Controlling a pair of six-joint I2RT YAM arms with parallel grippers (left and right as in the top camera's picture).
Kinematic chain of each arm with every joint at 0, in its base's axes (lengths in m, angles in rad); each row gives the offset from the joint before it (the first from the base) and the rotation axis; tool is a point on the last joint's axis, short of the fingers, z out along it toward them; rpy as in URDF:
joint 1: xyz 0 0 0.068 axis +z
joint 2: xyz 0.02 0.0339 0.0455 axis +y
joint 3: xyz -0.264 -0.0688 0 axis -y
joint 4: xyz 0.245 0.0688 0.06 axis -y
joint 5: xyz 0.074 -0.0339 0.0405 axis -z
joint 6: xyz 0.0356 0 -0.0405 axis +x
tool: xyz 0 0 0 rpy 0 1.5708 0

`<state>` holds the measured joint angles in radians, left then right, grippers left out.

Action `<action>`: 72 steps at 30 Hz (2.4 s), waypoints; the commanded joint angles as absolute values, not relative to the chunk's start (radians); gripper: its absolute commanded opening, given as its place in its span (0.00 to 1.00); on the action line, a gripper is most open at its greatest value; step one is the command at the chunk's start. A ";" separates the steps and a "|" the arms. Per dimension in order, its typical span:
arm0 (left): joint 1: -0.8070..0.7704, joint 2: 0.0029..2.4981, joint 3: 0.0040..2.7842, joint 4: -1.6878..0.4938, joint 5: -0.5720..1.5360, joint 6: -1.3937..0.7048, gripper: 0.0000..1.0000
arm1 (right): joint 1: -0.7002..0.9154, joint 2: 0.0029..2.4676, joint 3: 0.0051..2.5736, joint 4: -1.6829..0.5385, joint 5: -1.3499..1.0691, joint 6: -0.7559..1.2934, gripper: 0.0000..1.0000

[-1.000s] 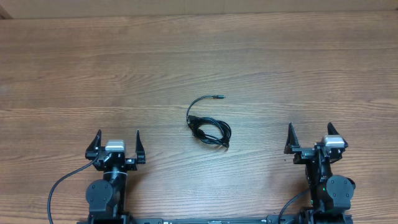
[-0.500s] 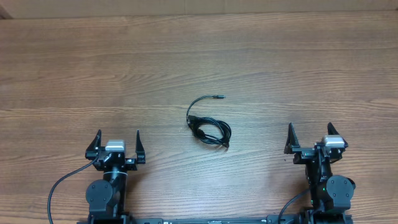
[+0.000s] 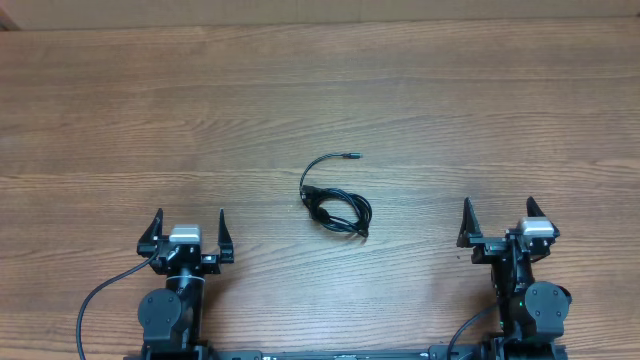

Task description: Untangle cables

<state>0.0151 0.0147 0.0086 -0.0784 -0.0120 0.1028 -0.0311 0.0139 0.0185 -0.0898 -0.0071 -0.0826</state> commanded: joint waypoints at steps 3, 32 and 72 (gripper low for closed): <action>0.019 0.004 0.004 -0.078 -0.007 0.086 1.00 | -0.033 0.003 0.008 -0.084 0.002 -0.087 1.00; 0.019 0.005 0.004 -0.078 -0.007 0.086 1.00 | -0.033 0.003 0.008 -0.084 0.002 -0.087 1.00; 0.019 0.031 0.405 -0.044 0.146 -0.128 1.00 | -0.034 0.024 0.376 -0.113 -0.394 0.037 1.00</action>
<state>0.0151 0.0170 0.2848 -0.0219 0.0753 -0.0513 -0.0311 0.0154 0.2390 -0.0593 -0.3603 0.0109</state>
